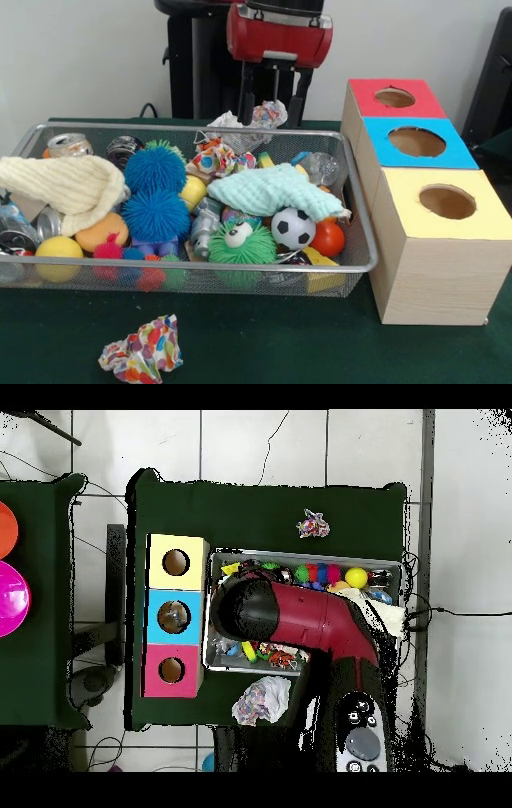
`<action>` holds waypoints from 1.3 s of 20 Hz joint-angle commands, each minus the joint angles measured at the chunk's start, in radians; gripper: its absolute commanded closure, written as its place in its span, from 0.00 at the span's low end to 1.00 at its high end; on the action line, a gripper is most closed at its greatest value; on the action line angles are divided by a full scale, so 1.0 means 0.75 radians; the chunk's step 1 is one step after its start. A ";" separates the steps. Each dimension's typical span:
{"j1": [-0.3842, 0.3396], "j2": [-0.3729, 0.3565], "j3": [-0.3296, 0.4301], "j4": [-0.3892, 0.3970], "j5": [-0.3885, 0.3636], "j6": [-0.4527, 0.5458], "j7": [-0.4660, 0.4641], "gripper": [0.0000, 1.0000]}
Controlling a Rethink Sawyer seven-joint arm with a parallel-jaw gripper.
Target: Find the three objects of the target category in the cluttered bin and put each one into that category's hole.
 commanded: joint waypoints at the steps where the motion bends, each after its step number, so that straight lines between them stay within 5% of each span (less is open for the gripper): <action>1: -0.131 -0.024 0.264 0.003 -0.120 0.164 -0.278 0.00; 7: -0.268 -0.036 0.450 0.041 -0.200 0.155 -0.401 0.00; 11: -0.314 -0.030 0.502 0.065 -0.259 0.107 -0.344 0.00; 16: -0.280 -0.031 0.480 0.058 -0.408 0.045 -0.271 0.00; 20: -0.230 -0.041 0.438 0.081 -0.413 0.034 -0.087 0.00; 26: -0.189 -0.011 0.423 0.065 -0.472 0.032 -0.054 0.00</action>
